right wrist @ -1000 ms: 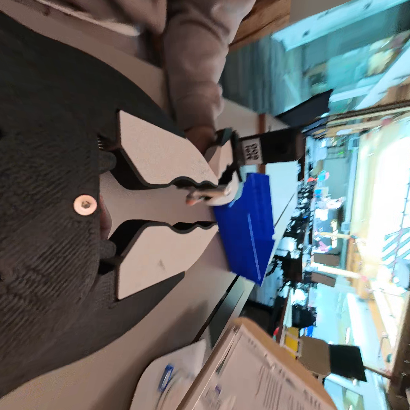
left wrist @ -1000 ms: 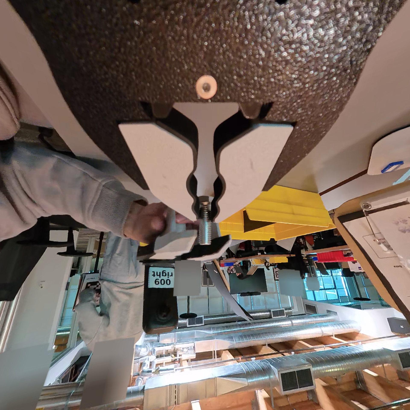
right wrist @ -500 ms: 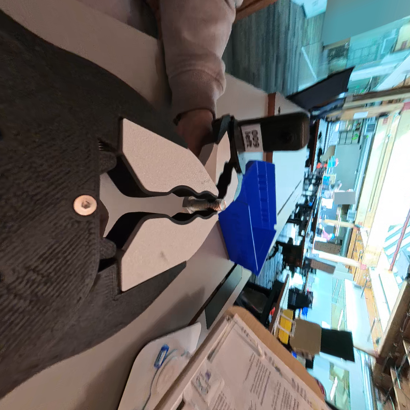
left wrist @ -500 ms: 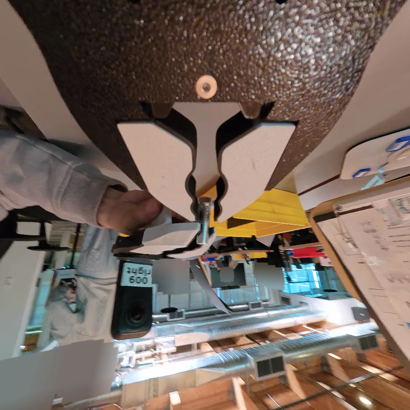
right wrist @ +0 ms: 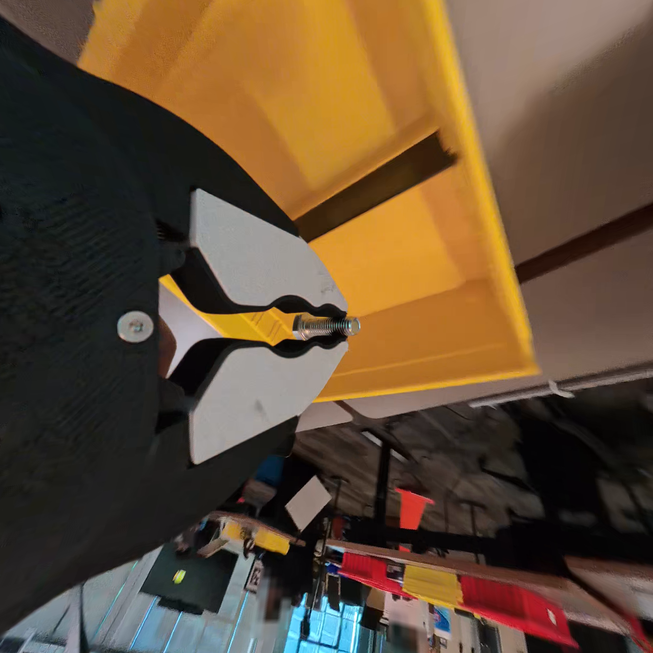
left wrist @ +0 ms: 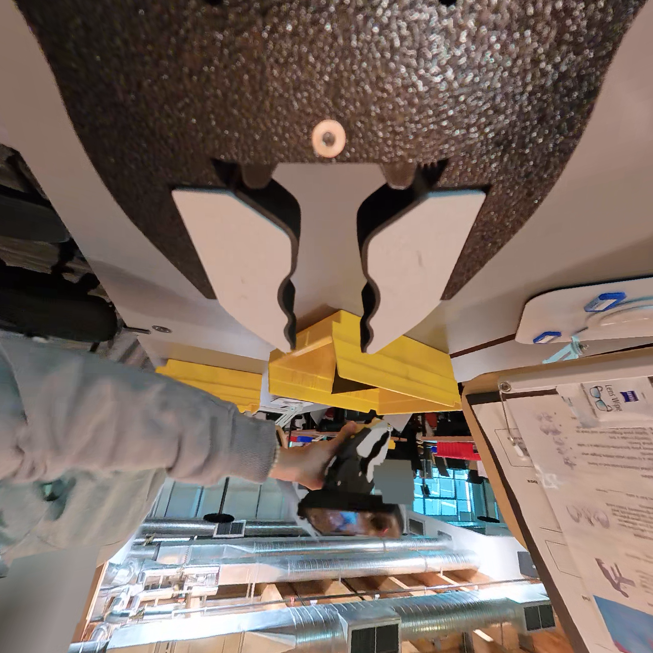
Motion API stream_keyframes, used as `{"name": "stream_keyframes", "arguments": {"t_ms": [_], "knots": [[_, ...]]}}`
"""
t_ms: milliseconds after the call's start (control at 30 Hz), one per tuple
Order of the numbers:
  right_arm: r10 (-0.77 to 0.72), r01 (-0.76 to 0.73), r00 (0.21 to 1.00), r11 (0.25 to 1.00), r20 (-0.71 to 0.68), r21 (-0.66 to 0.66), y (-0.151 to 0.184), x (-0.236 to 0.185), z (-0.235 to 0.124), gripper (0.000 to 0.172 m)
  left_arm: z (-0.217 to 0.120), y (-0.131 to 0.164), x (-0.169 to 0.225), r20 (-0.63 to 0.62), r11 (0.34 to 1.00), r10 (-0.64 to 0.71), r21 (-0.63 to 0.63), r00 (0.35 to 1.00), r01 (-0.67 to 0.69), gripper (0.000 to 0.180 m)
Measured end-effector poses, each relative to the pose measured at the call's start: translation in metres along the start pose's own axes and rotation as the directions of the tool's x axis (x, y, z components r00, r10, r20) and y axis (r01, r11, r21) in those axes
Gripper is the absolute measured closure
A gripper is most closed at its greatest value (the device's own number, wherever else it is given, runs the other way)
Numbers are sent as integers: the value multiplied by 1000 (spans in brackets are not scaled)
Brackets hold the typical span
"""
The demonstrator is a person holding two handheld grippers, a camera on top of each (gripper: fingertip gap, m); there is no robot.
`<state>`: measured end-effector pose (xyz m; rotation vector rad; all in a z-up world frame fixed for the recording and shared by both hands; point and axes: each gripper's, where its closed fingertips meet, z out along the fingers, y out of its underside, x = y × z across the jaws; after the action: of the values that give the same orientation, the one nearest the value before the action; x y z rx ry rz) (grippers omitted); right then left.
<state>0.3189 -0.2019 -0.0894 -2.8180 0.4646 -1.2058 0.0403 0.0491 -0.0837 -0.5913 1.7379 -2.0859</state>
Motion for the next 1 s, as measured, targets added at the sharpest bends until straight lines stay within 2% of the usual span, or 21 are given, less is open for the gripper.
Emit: {"name": "stream_keyframes", "arguments": {"t_ms": [33, 133, 333, 400, 467, 533, 600, 667, 733, 800, 867, 933, 1000], "knots": [[-32, 32, 999, 998, 6, -51, 7, 1, 12, 162, -1, 1, -2, 11, 1000, 17, -7, 1000, -17, 147], [-99, 104, 994, 986, 42, -128, 14, -5, 34, 162, -2, 0, -2, 14, 999, 32, -8, 999, -32, 147], [-112, 125, 989, 981, 96, -150, 22, -26, 62, 161, -2, 1, -2, 13, 1000, 9, -11, 1000, -9, 146], [-113, 117, 993, 978, 31, -173, 27, -18, 63, 143, -2, 1, -3, 21, 1000, 14, -12, 1000, -14, 145], [-59, 56, 998, 985, -8, -162, 28, -10, 56, 132, -3, 0, -5, 31, 1000, 15, -13, 999, -15, 145], [67, -69, 997, 995, -29, -75, 20, -4, 43, 118, -5, -1, -10, 54, 1000, 5, -8, 999, -4, 145], [240, -238, 970, 970, -45, 44, 9, 2, 19, 107, -9, -4, -16, 81, 1000, -13, -2, 997, 13, 145], [429, -425, 903, 881, 30, 207, -11, -7, -14, 100, -17, -13, -24, 127, 999, -29, -10, 991, 30, 144], [523, -563, 825, 721, 215, 405, -44, -32, -57, 93, -32, -33, -37, 207, 997, -64, -34, 976, 73, 141], [509, -646, 760, 522, 404, 557, -74, -65, -103, 86, -59, -58, -56, 332, 987, -130, -51, 935, 155, 136], [449, -673, 734, 386, 509, 630, -91, -100, -135, 86, -100, -76, -83, 483, 973, -184, -37, 856, 230, 139], [450, -645, 749, 329, 485, 690, -97, -124, -146, 90, -144, -82, -116, 624, 959, -196, -39, 756, 281, 144], [485, -545, 800, 340, 353, 767, -97, -137, -145, 87, -181, -74, -153, 725, 933, -188, -78, 662, 351, 143]]}}
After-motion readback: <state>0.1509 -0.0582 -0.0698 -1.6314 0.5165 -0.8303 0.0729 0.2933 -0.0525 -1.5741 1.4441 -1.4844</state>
